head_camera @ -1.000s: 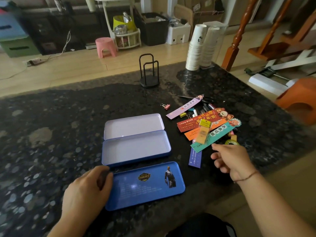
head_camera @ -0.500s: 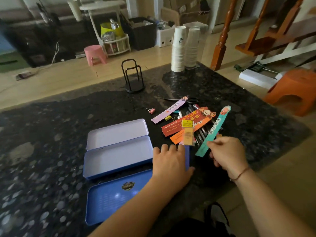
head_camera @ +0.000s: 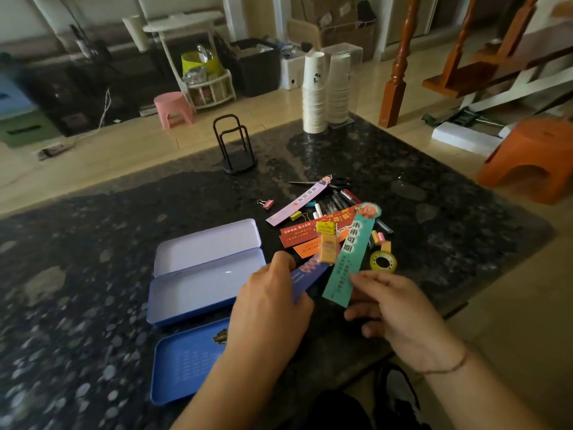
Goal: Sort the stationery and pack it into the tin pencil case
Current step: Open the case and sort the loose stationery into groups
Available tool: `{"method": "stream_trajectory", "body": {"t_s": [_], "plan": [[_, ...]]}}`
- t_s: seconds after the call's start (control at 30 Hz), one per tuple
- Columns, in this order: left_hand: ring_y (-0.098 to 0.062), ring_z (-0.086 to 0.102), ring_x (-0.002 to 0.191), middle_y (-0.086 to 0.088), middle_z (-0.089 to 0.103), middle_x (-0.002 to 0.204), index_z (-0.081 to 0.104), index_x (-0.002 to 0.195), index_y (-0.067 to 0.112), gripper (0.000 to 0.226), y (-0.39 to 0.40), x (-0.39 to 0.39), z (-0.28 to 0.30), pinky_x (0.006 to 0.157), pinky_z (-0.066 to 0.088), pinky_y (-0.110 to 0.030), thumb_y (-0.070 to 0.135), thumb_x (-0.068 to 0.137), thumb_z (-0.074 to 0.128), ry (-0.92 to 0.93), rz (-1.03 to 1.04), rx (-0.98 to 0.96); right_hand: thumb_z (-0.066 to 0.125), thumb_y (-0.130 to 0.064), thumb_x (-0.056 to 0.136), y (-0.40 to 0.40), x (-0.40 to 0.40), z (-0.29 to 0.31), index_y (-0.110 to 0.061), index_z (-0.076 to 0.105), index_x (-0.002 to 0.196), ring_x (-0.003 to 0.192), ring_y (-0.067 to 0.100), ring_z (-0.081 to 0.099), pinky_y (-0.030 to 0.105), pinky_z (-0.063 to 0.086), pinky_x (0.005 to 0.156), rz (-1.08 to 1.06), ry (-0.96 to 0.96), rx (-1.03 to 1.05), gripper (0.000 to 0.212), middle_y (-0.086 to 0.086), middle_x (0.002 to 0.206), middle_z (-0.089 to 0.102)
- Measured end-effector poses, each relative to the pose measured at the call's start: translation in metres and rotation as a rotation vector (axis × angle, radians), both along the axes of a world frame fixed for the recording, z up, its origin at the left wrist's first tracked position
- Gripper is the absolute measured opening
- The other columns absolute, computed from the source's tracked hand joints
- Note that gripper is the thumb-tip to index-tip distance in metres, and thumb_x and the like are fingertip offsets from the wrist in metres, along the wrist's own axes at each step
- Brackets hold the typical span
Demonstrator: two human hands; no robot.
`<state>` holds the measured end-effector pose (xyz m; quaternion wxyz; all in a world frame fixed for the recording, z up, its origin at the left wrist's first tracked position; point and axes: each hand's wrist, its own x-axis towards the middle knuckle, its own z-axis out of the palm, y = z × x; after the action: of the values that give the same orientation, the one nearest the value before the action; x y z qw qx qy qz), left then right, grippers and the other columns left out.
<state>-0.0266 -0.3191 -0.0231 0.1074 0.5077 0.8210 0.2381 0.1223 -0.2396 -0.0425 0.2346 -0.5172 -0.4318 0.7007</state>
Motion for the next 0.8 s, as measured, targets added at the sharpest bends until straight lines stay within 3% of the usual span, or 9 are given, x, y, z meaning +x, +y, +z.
{"method": "stream_trajectory", "body": {"t_s": [0.07, 0.17, 0.27, 0.37, 0.47, 0.53, 0.63, 0.8], "plan": [[-0.011, 0.060, 0.073, 0.008, 0.068, 0.101, 0.053, 0.111, 0.029, 0.036, -0.023, 0.001, 0.008, 0.056, 0.044, -0.015, 0.029, 0.081, 0.073, 0.043, -0.029, 0.068, 0.059, -0.021, 0.092, -0.008, -0.002, 0.000, -0.011, 0.068, 0.102, 0.071, 0.023, 0.071, 0.028, 0.045, 0.047, 0.021, 0.104, -0.137, 0.017, 0.011, 0.086, 0.076], [-0.005, 0.059, 0.055, 0.009, 0.072, 0.083, 0.062, 0.100, 0.027, 0.048, -0.050, 0.004, 0.010, 0.049, 0.039, -0.004, 0.028, 0.061, 0.090, 0.101, -0.125, 0.159, 0.058, -0.017, 0.091, -0.020, -0.004, -0.001, -0.007, 0.065, 0.107, 0.087, 0.029, 0.072, 0.031, 0.055, 0.055, 0.041, 0.243, -0.290, 0.020, 0.017, 0.098, 0.074], [-0.005, 0.061, 0.062, 0.009, 0.074, 0.085, 0.069, 0.092, 0.023, 0.038, -0.063, 0.010, 0.003, 0.051, 0.042, -0.002, 0.032, 0.061, 0.090, 0.161, -0.169, 0.314, 0.059, -0.012, 0.089, -0.032, -0.006, -0.002, -0.003, 0.065, 0.104, 0.082, 0.029, 0.073, 0.034, 0.058, 0.060, 0.014, 0.348, -0.353, 0.019, 0.021, 0.096, 0.073], [0.001, 0.064, 0.074, 0.013, 0.074, 0.096, 0.068, 0.097, 0.027, 0.034, -0.065, 0.017, -0.006, 0.064, 0.049, -0.006, 0.048, 0.072, 0.078, 0.142, -0.297, 0.363, 0.062, -0.009, 0.084, -0.034, -0.007, -0.003, -0.001, 0.065, 0.101, 0.074, 0.025, 0.072, 0.035, 0.059, 0.060, -0.006, 0.349, -0.248, 0.018, 0.020, 0.090, 0.074], [0.019, 0.053, 0.080, 0.036, 0.056, 0.093, 0.057, 0.107, 0.039, 0.046, -0.055, 0.014, -0.007, 0.073, 0.043, 0.000, 0.073, 0.077, 0.051, 0.045, -0.343, 0.279, 0.065, 0.000, 0.083, -0.018, -0.002, -0.004, -0.010, 0.057, 0.104, 0.079, 0.026, 0.074, 0.040, 0.057, 0.063, -0.058, 0.155, 0.033, 0.024, 0.014, 0.089, 0.075], [0.011, 0.054, 0.092, 0.035, 0.053, 0.096, 0.053, 0.112, 0.043, 0.046, -0.033, 0.003, -0.010, 0.080, 0.042, -0.008, 0.071, 0.077, 0.047, -0.016, -0.287, 0.186, 0.066, 0.001, 0.084, -0.003, 0.004, -0.006, -0.023, 0.051, 0.116, 0.080, 0.021, 0.074, 0.040, 0.059, 0.063, -0.069, 0.010, 0.175, 0.042, 0.007, 0.089, 0.076], [-0.012, 0.056, 0.111, 0.012, 0.063, 0.115, 0.058, 0.118, 0.032, 0.036, 0.027, -0.022, -0.029, 0.095, 0.044, -0.031, 0.051, 0.088, 0.053, 0.188, -0.262, 0.057, 0.066, -0.001, 0.085, 0.015, 0.011, -0.017, -0.030, 0.046, 0.129, 0.085, 0.021, 0.073, 0.039, 0.060, 0.062, -0.085, -0.087, 0.177, 0.056, 0.004, 0.098, 0.073], [-0.024, 0.055, 0.112, -0.001, 0.063, 0.119, 0.056, 0.119, 0.021, 0.034, 0.107, -0.042, -0.058, 0.093, 0.041, -0.040, 0.044, 0.095, 0.049, 0.327, -0.221, -0.157, 0.058, -0.002, 0.091, 0.027, 0.024, -0.025, -0.015, 0.063, 0.108, 0.085, 0.023, 0.072, 0.038, 0.057, 0.062, -0.079, -0.087, 0.038, 0.022, 0.007, 0.096, 0.073]]}}
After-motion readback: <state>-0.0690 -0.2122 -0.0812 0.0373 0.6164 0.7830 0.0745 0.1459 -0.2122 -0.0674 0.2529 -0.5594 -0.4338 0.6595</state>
